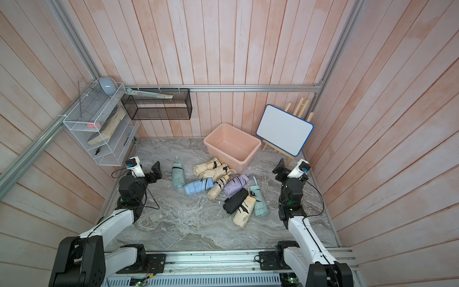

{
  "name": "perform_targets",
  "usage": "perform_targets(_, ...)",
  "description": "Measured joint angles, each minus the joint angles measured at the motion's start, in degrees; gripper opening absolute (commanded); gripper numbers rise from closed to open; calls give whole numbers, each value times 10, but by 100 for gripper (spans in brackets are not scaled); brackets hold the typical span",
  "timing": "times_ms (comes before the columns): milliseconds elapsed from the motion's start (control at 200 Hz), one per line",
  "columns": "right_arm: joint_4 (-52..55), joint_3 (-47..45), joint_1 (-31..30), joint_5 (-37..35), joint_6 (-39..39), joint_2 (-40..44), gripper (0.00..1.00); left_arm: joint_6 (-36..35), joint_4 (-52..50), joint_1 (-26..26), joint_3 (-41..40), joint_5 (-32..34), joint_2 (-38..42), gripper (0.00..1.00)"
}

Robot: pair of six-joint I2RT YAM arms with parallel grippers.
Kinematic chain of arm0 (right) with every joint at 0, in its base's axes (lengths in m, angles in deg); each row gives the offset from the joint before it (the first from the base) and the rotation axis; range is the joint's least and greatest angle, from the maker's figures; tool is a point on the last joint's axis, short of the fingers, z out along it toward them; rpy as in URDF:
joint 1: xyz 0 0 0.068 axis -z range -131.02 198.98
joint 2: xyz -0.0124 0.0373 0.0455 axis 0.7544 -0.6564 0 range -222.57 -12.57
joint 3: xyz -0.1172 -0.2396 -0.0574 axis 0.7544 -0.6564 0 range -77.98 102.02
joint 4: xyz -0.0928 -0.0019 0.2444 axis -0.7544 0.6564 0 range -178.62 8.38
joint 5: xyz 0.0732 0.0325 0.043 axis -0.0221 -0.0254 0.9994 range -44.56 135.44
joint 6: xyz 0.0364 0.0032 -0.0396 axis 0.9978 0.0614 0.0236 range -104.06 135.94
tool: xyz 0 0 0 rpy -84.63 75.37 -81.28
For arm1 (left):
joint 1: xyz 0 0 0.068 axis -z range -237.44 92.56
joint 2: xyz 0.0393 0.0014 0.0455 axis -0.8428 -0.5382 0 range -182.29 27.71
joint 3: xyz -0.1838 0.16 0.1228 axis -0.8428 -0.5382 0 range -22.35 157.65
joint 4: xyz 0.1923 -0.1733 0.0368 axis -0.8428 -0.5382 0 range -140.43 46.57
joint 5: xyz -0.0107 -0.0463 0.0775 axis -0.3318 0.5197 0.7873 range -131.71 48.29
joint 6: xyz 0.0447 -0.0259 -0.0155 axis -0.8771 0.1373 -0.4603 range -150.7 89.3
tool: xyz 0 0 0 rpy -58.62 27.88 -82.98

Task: Put the umbrella into the storage box
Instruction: Pick up the storage box at the center of the board.

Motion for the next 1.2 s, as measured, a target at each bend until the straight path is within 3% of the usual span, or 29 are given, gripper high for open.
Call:
perform_targets(235, 181, 107, -17, 72, 113, -63, 91, 66, -85, 10, 14, -45, -7, 99)
perform_targets(565, 263, 314, -90, 117, 187, -256, 88, 122, -158, 71, 43, -20, -4, 100)
perform_targets(800, 299, 413, -111, 103, 196, -379, 85, 150, -204, 83, 50, 21, 14, 100)
perform_targets(1200, 375, 546, -117, 50, 204, -525, 67, 178, -282, 85, 83, 77, 41, 100)
